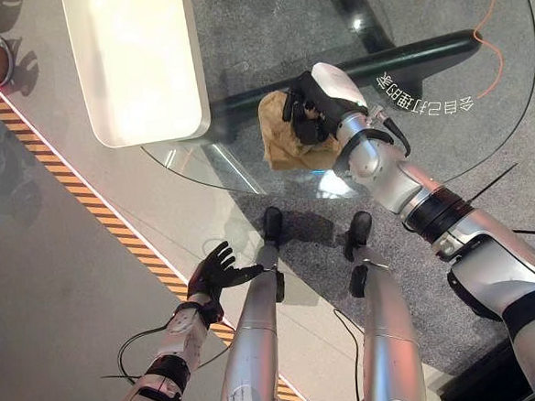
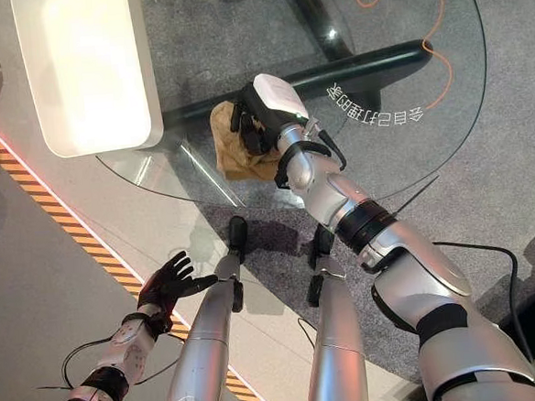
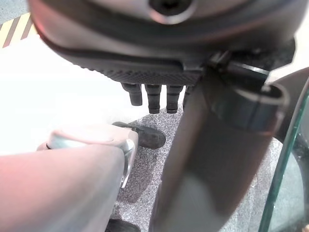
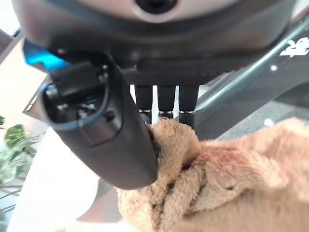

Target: Wipe the table with a cloth and put it in the basket.

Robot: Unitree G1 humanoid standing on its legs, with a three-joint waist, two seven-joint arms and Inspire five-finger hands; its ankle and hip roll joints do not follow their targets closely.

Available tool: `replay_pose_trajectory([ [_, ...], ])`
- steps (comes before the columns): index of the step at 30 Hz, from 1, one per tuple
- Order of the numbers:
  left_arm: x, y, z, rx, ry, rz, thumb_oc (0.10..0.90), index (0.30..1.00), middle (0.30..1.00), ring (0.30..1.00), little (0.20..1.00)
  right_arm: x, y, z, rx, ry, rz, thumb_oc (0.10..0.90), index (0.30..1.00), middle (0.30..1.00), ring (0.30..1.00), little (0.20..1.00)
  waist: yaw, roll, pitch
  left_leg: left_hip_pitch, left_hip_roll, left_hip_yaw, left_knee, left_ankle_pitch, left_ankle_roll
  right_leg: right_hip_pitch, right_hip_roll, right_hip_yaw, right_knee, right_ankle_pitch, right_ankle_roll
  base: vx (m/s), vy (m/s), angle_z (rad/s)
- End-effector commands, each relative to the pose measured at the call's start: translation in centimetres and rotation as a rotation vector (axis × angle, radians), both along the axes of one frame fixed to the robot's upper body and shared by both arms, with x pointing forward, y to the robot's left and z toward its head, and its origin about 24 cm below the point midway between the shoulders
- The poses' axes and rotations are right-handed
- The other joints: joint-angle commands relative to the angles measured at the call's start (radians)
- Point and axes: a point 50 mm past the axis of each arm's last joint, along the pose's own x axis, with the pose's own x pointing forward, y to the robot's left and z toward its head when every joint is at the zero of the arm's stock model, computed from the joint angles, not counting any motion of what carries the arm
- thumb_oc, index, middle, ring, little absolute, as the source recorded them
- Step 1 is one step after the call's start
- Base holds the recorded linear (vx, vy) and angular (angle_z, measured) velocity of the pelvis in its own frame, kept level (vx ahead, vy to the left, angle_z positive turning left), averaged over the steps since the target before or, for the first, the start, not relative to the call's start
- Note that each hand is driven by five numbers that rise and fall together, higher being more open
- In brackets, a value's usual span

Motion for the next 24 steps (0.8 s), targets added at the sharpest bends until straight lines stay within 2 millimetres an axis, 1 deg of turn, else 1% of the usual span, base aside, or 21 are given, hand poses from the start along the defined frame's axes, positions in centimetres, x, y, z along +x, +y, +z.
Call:
replay_pose_trajectory([
  [1,-1.1,-0.1,-1.2,0.001,0.031,0.039,0.8,0.9,0.9,0.9,0.9,-2.8,5.8,1.7,0.058,-0.084,0.261,0.1,0.3,0.3,0.3,0.2,0.005,0.017,-0.019,-0.002,-0.093,0.072,0.043,-0.045,0.079,0.027,0.07,-0.097,-0.061,-0.014,-0.023,0.0,0.0,0.0],
  [5,-0.9,-0.1,-0.8,0.018,-0.001,0.066,0.8,0.9,0.9,0.9,0.9,-2.8,5.6,1.9,0.085,-0.109,0.237,0.1,0.3,0.3,0.3,0.2,0.004,0.015,-0.019,-0.001,-0.092,0.072,0.042,-0.043,0.078,0.029,0.07,-0.095,-0.063,-0.012,-0.022,0.0,0.0,0.0],
  [8,-0.6,0.1,-0.1,0.014,-0.054,0.109,0.8,0.9,0.9,0.9,0.9,-2.5,4.9,2.0,0.116,-0.122,0.191,0.1,0.3,0.3,0.3,0.2,0.005,0.016,-0.019,0.001,-0.091,0.071,0.041,-0.043,0.078,0.029,0.07,-0.093,-0.061,-0.011,-0.023,0.0,0.0,0.0],
  [12,-0.2,-0.2,0.7,-0.005,-0.113,0.137,0.8,0.9,0.9,0.9,0.9,-1.9,3.4,2.3,0.17,-0.152,0.124,0.1,0.3,0.3,0.3,0.2,0.008,0.019,-0.019,0.001,-0.092,0.067,0.041,-0.043,0.079,0.028,0.068,-0.093,-0.059,-0.008,-0.022,0.0,0.0,0.0],
  [15,0.2,0.1,1.8,-0.015,-0.183,0.213,0.8,0.9,0.9,0.9,0.9,-1.4,2.3,2.9,0.211,-0.181,0.076,0.1,0.3,0.3,0.3,0.2,0.01,0.019,-0.019,0.003,-0.092,0.065,0.038,-0.043,0.079,0.03,0.067,-0.092,-0.059,-0.009,-0.02,0.0,0.0,0.0],
  [17,0.4,0.4,2.6,0.011,-0.225,0.274,0.8,0.9,0.9,0.9,0.9,-1.2,1.3,3.4,0.236,-0.199,0.047,0.1,0.3,0.3,0.3,0.2,0.013,0.019,-0.019,0.004,-0.095,0.058,0.037,-0.043,0.079,0.031,0.067,-0.092,-0.059,-0.009,-0.02,0.0,0.0,0.0],
  [20,0.4,1.4,3.9,0.055,-0.287,0.424,0.8,0.9,0.9,0.9,0.9,-0.8,-0.4,4.1,0.294,-0.237,-0.015,0.1,0.3,0.3,0.3,0.2,0.025,0.02,-0.019,0.007,-0.1,0.047,0.037,-0.043,0.08,0.037,0.064,-0.097,-0.058,-0.009,-0.018,-0.03,-0.034,0.01],
  [24,0.3,2.0,5.0,0.089,-0.359,0.512,0.8,0.9,0.9,0.9,0.9,-0.4,-1.8,4.8,0.354,-0.266,-0.071,0.1,0.3,0.3,0.3,0.2,0.036,0.019,-0.019,0.011,-0.101,0.04,0.033,-0.043,0.079,0.044,0.061,-0.103,-0.06,-0.01,-0.018,-0.01,-0.007,0.0],
])
